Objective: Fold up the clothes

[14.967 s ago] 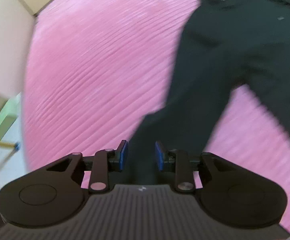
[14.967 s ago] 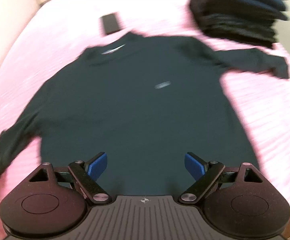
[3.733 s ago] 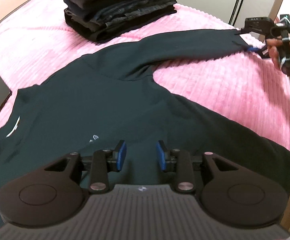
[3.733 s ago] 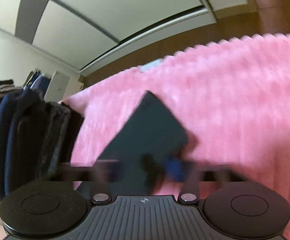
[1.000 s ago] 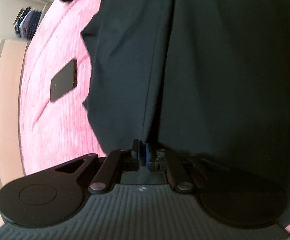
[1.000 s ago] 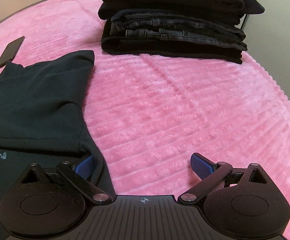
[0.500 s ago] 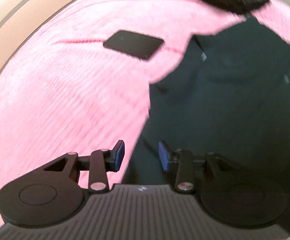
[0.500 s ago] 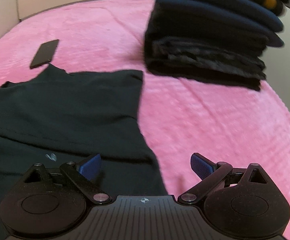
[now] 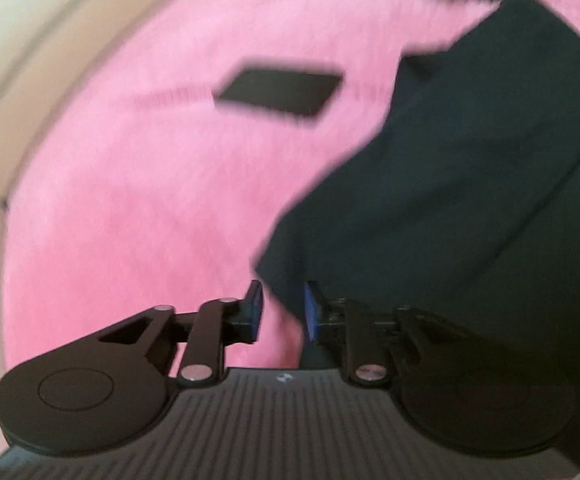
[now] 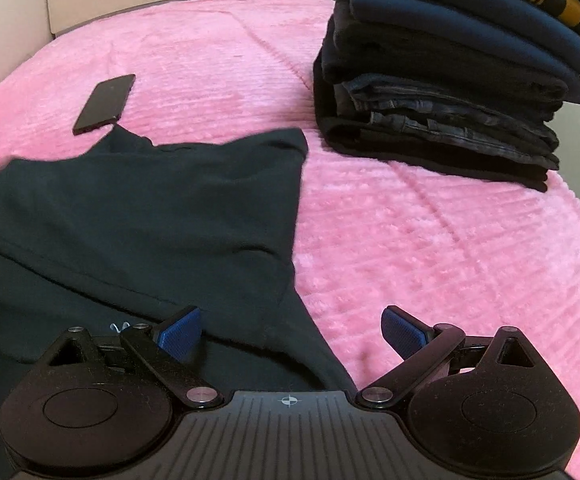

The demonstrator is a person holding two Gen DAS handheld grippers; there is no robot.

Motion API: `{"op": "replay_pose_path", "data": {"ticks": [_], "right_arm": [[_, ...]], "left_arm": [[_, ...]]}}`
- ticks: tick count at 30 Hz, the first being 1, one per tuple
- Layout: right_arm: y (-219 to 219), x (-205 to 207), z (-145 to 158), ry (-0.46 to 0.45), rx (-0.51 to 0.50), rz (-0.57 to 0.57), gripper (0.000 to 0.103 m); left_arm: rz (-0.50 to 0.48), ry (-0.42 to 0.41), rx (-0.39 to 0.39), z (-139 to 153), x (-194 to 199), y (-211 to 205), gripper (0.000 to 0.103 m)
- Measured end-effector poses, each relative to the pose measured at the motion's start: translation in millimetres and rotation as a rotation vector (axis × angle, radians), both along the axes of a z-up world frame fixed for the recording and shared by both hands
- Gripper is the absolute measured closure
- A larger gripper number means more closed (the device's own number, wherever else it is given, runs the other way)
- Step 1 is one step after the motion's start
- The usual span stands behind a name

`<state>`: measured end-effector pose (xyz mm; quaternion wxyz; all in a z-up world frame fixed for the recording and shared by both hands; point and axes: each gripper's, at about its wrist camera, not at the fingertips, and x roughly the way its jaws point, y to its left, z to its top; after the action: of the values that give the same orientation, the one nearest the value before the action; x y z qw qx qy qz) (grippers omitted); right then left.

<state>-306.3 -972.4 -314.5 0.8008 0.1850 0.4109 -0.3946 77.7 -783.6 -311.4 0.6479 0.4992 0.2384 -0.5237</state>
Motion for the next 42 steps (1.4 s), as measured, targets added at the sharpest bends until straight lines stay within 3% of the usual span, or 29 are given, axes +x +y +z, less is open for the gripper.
{"op": "replay_pose_path", "data": {"ticks": [5,8,12,18,20,22,24,25,29,30,31,36,42], "right_arm": [[-7,10,4,-0.076,0.012,0.06,0.004],[-6,18,-2,-0.043,0.023,0.108,0.005],[1,18,-13,0.041,0.027,0.164,0.005],[-1,-9,-30,0.156,-0.02,0.099,0.005],[4,-8,-29,0.188,-0.072,0.145,0.005],[12,-2,-29,0.224,-0.124,0.215,0.005],[21,5,-31,0.262,-0.184,0.296,0.006],[25,9,-32,0.28,-0.212,0.336,0.022],[38,18,-37,0.342,-0.3,0.478,0.053],[41,19,-38,0.354,-0.318,0.505,0.086],[42,16,-37,0.356,-0.326,0.506,0.094],[30,-16,-40,0.38,-0.277,0.405,0.098],[29,-24,-36,0.356,-0.241,0.383,0.097]], "left_arm": [[-0.025,0.026,-0.041,9,-12,8,0.08],[-0.151,0.034,-0.035,4,-33,8,0.079],[-0.417,-0.109,0.06,-19,-70,20,0.073],[-0.564,-0.316,0.137,-45,-79,34,0.075],[-0.598,-0.357,0.141,-50,-82,36,0.077],[-0.616,-0.381,0.151,-55,-82,34,0.092],[-0.608,-0.374,0.158,-56,-81,31,0.1],[-0.594,-0.365,0.154,-55,-81,30,0.101],[-0.553,-0.335,0.126,-40,-80,33,0.101],[-0.553,-0.333,0.12,-36,-80,35,0.101],[-0.555,-0.332,0.114,-32,-80,37,0.102],[-0.572,-0.306,0.071,-8,-96,51,0.102],[-0.6,-0.3,0.151,-34,-105,61,0.101]]}}
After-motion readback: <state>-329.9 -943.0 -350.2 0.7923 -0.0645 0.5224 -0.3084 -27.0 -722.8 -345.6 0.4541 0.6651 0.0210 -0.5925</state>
